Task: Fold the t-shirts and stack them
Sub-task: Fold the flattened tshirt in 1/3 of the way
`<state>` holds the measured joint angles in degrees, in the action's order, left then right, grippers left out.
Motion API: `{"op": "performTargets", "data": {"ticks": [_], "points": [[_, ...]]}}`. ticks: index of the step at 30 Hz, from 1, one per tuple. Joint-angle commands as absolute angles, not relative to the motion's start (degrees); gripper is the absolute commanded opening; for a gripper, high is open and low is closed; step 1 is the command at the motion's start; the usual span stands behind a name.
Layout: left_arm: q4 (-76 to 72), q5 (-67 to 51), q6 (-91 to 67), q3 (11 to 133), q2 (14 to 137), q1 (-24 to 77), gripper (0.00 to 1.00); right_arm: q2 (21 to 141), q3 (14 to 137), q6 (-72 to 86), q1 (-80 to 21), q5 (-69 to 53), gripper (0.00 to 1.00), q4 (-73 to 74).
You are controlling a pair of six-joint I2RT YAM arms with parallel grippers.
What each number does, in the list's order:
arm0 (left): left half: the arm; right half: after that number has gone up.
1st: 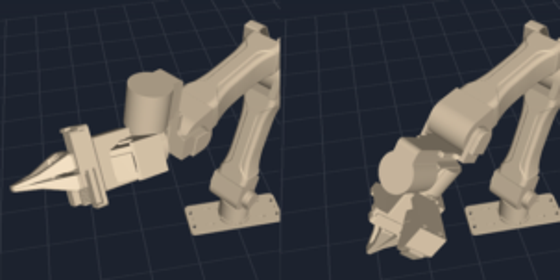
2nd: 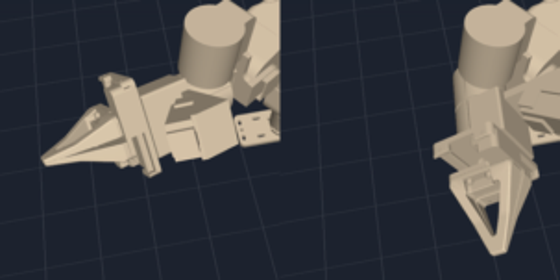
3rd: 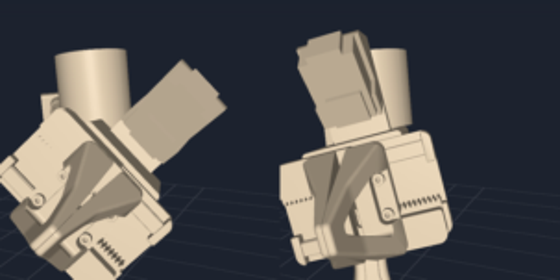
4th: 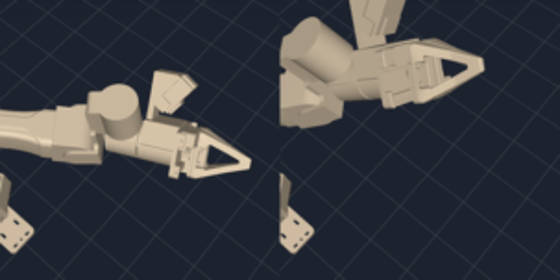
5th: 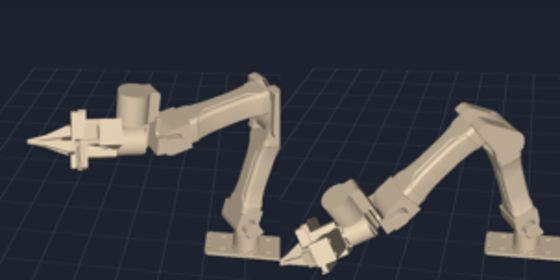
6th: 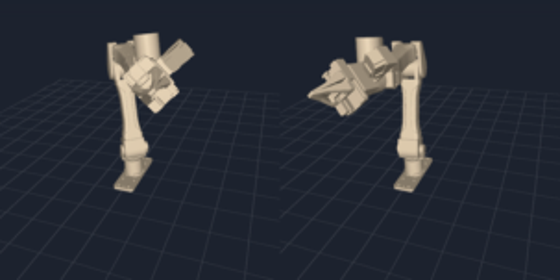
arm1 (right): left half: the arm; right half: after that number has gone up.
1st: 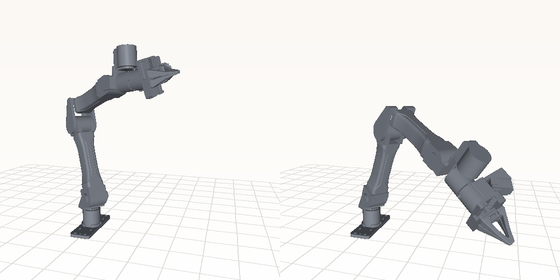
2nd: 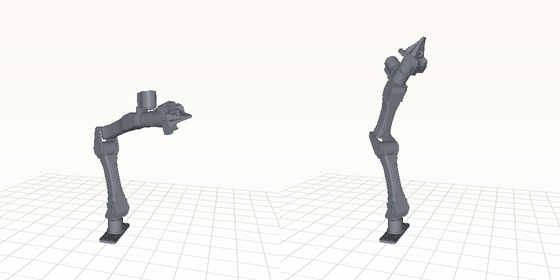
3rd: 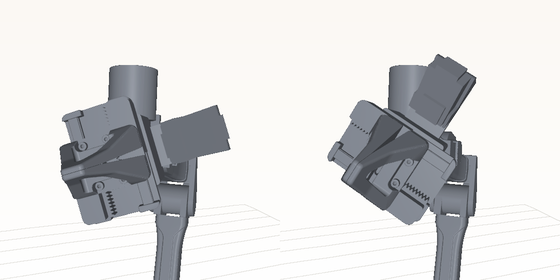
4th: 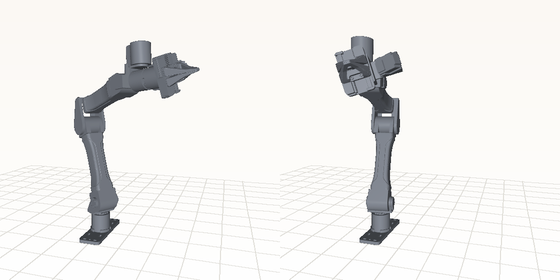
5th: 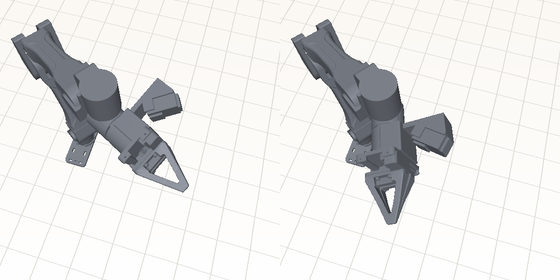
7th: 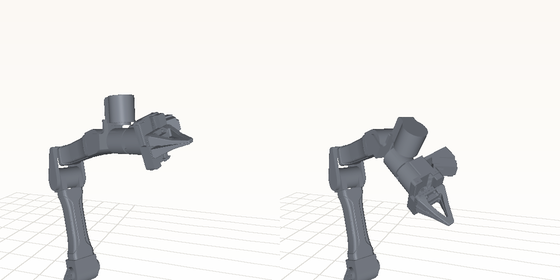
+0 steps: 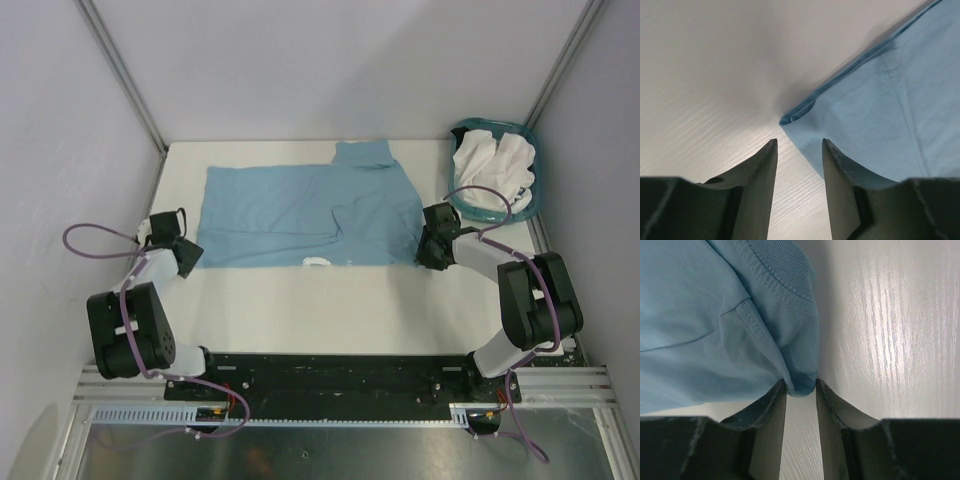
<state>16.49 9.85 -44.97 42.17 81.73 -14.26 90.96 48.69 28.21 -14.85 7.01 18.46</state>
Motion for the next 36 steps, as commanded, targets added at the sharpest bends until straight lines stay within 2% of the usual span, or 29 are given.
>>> {"op": "performTargets", "data": {"ticks": [1,7,16,21,29,33,36], "points": [[14.7,10.6,-44.1,40.6,77.4,-14.2,0.49,91.6,49.4,27.6,-14.6,6.6,0.34,17.4],[14.8,11.1,-44.3,41.8,81.4,-14.3,0.52,91.2,49.4,27.5,-14.5,6.5,0.33,17.5],[14.8,12.8,-44.0,44.7,87.7,-14.1,0.46,90.7,49.4,27.4,-14.4,6.5,0.33,17.9],[14.7,14.3,-43.7,44.6,88.7,-14.2,0.37,90.7,49.3,27.4,-14.3,6.5,0.32,18.1],[14.8,14.8,-43.7,45.2,89.6,-13.3,0.09,91.7,49.4,27.2,-14.2,6.1,0.31,17.8],[14.8,14.6,-43.7,45.8,89.3,-12.9,0.01,92.3,49.4,27.3,-14.2,6.2,0.31,17.7],[14.9,14.5,-43.8,45.8,89.3,-12.6,0.00,92.8,49.4,27.4,-14.1,6.9,0.30,17.5]]}}
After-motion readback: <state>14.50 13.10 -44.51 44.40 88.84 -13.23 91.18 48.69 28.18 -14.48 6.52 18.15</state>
